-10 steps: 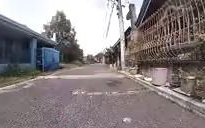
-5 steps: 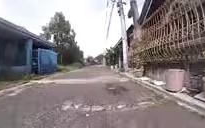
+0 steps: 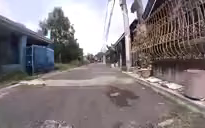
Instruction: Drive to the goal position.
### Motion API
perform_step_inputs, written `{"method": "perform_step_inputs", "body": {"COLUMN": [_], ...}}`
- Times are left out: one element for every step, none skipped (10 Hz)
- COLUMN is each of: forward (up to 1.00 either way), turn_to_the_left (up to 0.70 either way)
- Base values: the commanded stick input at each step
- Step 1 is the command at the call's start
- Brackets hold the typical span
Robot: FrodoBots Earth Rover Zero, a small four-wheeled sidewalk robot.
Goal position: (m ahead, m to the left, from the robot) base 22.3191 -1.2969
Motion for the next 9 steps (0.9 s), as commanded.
{"method": "perform_step_inputs", "body": {"forward": [1.00,1.00,1.00,1.00,1.00,1.00,1.00,1.00,1.00], "turn_to_the_left": [0.00,0.00,0.00,0.00,0.00,0.00,0.00,0.00,0.00]}}
